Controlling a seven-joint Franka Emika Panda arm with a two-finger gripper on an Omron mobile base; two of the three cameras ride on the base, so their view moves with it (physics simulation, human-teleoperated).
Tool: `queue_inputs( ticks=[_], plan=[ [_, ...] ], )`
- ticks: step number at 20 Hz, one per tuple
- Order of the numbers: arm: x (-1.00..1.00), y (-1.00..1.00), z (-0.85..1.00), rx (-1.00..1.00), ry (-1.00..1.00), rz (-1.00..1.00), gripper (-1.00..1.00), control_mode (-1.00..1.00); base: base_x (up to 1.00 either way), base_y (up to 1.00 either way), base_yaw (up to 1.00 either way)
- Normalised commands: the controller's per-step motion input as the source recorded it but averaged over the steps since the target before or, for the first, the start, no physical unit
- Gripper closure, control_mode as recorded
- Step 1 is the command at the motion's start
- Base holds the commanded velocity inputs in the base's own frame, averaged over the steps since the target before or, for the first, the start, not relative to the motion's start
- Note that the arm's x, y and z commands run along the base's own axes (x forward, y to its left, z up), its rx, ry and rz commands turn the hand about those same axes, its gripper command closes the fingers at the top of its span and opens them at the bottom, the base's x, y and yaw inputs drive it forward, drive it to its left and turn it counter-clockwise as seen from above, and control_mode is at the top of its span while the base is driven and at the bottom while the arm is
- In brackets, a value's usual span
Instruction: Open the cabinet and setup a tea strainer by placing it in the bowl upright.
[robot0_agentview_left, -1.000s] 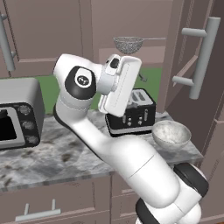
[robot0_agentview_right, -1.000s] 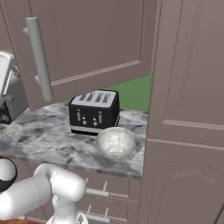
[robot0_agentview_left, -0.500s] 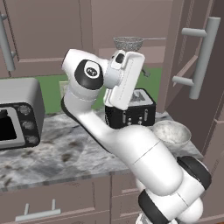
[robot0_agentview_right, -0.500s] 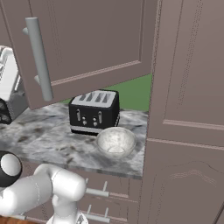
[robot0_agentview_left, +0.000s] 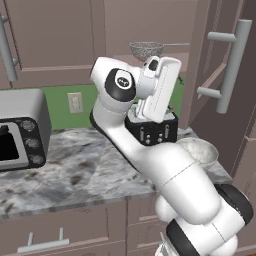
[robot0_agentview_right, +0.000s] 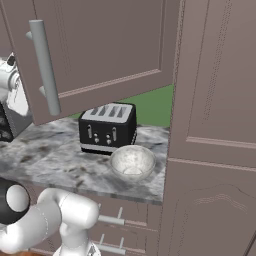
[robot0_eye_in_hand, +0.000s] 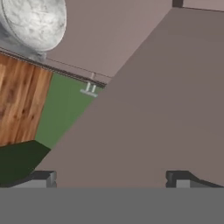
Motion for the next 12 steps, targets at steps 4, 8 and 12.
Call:
queue_inputs(
  ticks=[4,8,12],
  plan=[
    [-0.04,-0.87,0.00,0.00,0.00,0.00,-1.00,-1.00,0.00,0.00,0.00],
    [-0.12,-0.94,0.02,0.00,0.00,0.00,-1.00,-1.00,0.00,0.00,0.00],
    [-0.28,-1.00,0.08,0.05,0.00,0.00,-1.00,-1.00,0.00,0.00,0.00]
  ],
)
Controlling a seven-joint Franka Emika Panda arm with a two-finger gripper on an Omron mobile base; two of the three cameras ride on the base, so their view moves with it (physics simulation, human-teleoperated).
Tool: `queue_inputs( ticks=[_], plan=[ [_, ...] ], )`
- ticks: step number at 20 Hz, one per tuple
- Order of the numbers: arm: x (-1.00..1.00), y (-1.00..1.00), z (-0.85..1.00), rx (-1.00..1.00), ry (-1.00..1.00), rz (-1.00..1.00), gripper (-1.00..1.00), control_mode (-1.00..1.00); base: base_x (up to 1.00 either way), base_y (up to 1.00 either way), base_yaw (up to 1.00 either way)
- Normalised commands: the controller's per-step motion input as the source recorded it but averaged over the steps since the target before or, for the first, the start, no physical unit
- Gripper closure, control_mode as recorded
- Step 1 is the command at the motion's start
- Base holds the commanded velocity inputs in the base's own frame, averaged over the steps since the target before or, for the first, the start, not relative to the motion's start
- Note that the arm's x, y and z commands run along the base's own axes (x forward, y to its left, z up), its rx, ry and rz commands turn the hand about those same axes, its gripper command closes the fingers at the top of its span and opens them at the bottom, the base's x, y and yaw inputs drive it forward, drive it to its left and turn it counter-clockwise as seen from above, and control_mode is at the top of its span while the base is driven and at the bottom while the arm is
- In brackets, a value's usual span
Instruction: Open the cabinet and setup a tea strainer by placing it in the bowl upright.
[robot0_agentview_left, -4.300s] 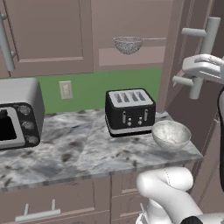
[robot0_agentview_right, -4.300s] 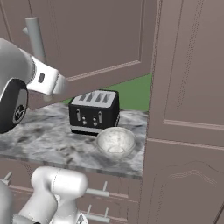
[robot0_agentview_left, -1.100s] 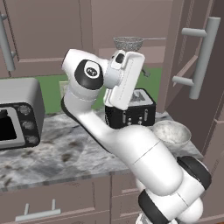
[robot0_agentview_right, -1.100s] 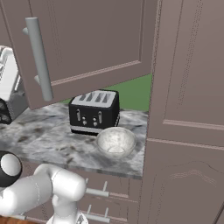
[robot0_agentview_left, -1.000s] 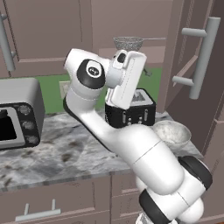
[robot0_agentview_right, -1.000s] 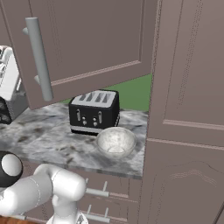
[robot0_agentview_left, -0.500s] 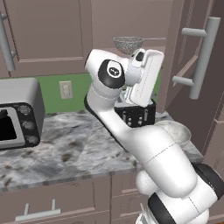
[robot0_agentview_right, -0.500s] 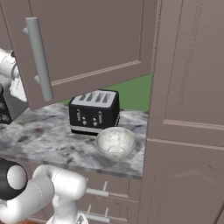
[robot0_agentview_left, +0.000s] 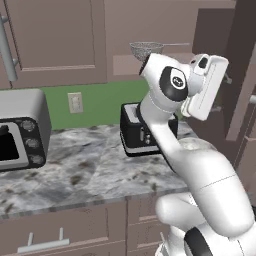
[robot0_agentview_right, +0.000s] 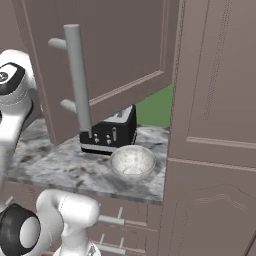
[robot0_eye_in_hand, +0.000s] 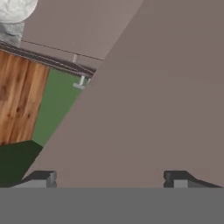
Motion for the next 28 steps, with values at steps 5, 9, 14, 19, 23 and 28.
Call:
queue_inputs(
  ticks=[5,9,14,19,23,28],
  plan=[
    [-0.21,-0.82,0.12,0.14,0.01,0.05,-1.00,-1.00,0.00,0.00,0.00],
    [0.00,-0.58,0.00,0.18,0.03,0.09,-1.00,-1.00,0.00,0.00,0.00],
    [0.00,-0.35,0.00,0.14,0.01,0.06,-1.00,-1.00,0.00,0.00,0.00],
    [0.00,0.03,0.00,0.11,0.00,0.00,-1.00,-1.00,0.00,0.00,0.00],
    [0.03,0.42,0.00,0.07,0.00,0.00,-1.00,-1.00,0.00,0.00,0.00],
    [0.26,0.72,0.00,0.13,-0.04,0.03,-1.00,-1.00,0.00,0.00,0.00]
  ],
)
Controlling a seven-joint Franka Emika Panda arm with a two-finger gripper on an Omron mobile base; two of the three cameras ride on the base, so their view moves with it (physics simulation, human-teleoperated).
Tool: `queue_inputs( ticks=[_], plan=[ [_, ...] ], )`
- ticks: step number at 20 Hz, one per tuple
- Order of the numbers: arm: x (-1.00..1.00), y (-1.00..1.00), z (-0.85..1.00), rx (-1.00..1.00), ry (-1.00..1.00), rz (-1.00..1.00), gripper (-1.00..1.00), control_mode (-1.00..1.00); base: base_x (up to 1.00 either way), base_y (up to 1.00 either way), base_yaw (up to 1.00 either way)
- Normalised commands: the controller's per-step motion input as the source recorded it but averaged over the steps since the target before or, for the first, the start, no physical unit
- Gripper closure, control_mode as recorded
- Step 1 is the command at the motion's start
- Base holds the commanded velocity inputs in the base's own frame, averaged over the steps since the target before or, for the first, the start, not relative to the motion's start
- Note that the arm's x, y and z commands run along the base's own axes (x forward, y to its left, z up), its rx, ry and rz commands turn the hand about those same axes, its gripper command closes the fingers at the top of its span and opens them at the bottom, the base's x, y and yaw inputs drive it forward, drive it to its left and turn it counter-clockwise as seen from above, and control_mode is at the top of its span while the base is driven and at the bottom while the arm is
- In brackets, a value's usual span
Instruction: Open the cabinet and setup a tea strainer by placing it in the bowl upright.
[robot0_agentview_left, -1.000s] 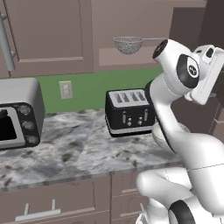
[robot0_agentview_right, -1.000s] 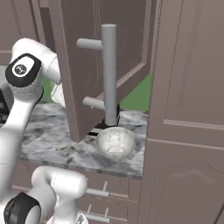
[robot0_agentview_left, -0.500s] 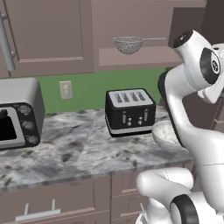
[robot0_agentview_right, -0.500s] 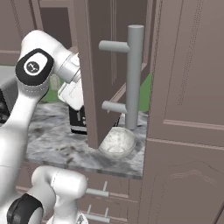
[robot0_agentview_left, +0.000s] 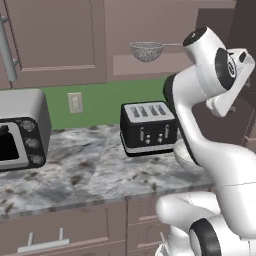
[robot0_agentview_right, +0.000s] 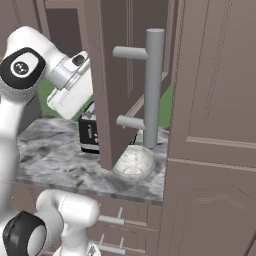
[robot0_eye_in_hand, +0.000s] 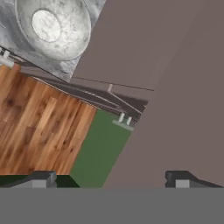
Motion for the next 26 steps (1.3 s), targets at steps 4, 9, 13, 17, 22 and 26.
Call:
queue_inputs(
  ticks=[4,9,13,17,22,26],
  plan=[
    [0.44,0.64,0.00,0.15,-0.05,0.07,-1.00,-1.00,0.00,0.00,0.00],
    [0.40,0.51,0.00,0.14,-0.23,0.24,-1.00,-1.00,0.00,0.00,0.00],
    [0.47,0.28,0.00,0.13,-0.39,0.41,-1.00,-1.00,0.00,0.00,0.00],
    [0.30,0.09,0.00,0.12,-0.45,0.27,-1.00,-1.00,0.00,0.00,0.00],
    [0.29,0.13,0.23,0.08,-0.12,0.02,-1.00,-1.00,0.00,0.00,0.00],
    [0.20,0.11,0.37,0.14,-0.04,0.00,-1.00,-1.00,0.00,0.00,0.00]
  ],
)
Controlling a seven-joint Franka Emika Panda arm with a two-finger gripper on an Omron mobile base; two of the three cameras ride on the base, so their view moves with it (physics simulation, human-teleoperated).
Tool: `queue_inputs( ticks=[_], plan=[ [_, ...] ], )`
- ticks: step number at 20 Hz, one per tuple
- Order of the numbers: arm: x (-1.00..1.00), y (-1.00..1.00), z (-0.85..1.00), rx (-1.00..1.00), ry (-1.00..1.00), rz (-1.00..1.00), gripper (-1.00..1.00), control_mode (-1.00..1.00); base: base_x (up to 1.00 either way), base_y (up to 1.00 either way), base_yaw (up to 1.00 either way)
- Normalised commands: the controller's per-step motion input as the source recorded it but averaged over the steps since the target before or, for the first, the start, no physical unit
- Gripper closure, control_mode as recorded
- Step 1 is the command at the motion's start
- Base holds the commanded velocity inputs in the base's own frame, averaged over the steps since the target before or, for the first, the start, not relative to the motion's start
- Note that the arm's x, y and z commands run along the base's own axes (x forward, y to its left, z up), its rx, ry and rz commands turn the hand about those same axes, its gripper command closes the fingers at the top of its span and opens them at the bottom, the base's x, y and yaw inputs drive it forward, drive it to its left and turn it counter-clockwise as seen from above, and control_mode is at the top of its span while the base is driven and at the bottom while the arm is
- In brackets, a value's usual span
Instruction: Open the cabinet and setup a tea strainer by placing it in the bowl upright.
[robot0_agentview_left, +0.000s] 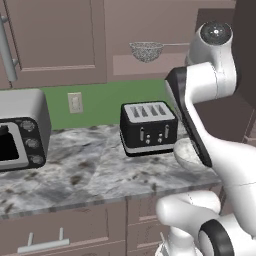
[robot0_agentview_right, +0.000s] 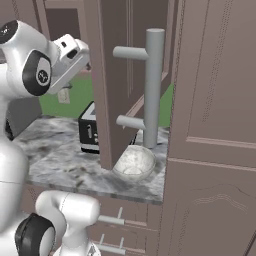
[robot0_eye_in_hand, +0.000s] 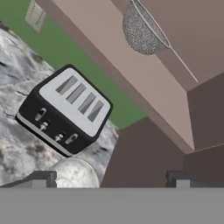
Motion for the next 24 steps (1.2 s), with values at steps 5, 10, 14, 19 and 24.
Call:
queue_inputs(
  ticks=[5,10,14,19,24],
  plan=[
    [0.04,0.33,0.17,-0.02,-0.07,0.00,-1.00,-1.00,0.00,0.00,0.00],
    [0.02,0.30,0.17,0.00,-0.02,0.00,-1.00,-1.00,0.00,0.00,0.00],
    [0.34,0.12,0.00,-0.06,-0.02,0.00,-1.00,-1.00,0.00,0.00,0.00],
    [0.29,0.10,0.00,-0.14,-0.07,0.01,-1.00,-1.00,0.00,0.00,0.00],
    [0.19,0.00,0.00,-0.08,-0.04,0.00,-1.00,-1.00,0.00,0.00,0.00]
  ],
)
